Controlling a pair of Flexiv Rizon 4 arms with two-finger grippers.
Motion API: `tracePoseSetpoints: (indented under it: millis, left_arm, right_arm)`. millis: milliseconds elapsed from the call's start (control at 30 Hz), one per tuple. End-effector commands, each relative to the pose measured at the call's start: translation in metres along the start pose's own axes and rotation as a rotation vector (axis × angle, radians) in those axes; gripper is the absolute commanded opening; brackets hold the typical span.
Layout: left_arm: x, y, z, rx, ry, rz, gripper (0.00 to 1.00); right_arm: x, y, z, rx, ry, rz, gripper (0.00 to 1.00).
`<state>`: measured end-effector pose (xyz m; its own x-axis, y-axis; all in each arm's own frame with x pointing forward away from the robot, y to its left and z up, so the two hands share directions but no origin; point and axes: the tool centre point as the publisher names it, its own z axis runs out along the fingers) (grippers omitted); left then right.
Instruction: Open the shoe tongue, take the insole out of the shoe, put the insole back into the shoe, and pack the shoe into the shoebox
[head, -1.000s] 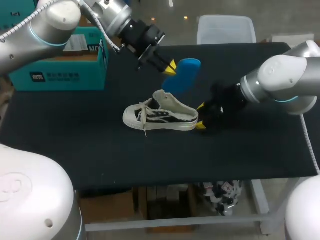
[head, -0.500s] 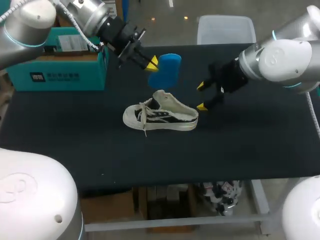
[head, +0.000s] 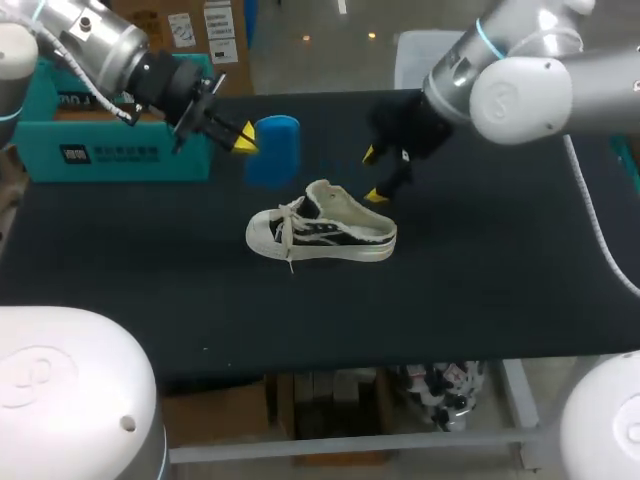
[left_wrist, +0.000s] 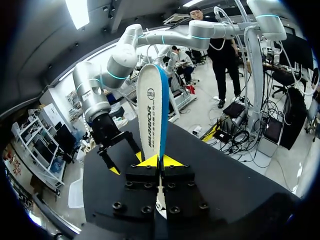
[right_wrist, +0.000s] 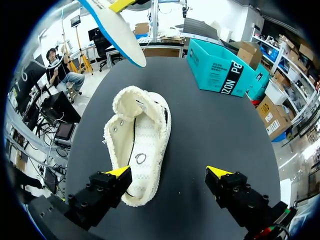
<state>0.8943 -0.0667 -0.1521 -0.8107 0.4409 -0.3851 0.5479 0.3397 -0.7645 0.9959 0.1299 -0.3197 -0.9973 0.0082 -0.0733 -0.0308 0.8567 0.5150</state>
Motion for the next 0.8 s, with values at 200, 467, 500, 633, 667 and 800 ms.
tracePoseSetpoints:
  millis: [200,467,500,633,667,800]
  left_arm:
    - [0.026,0.002,-0.019,-0.046,-0.099,-0.025,0.0]
    - [0.042,0.017,-0.034,-0.069,-0.142,-0.075,0.0]
    - [0.044,0.019,-0.035,-0.072,-0.145,-0.081,0.0]
    - [0.048,0.024,-0.041,-0.081,-0.157,-0.098,0.0]
    - [0.049,0.025,-0.041,-0.083,-0.159,-0.101,0.0]
    - [0.053,0.03,-0.046,-0.1,-0.174,-0.121,0.0]
  right_arm:
    - [0.004,0.016,0.021,0.189,0.0,0.008,1.0]
    - [0.008,0.024,0.038,0.264,0.001,0.01,1.0]
    - [0.008,0.024,0.04,0.283,-0.001,0.015,1.0]
    - [0.01,0.026,0.048,0.335,-0.003,0.028,1.0]
    - [0.01,0.027,0.048,0.348,-0.005,0.031,1.0]
    - [0.011,0.026,0.051,0.405,-0.015,0.051,1.0]
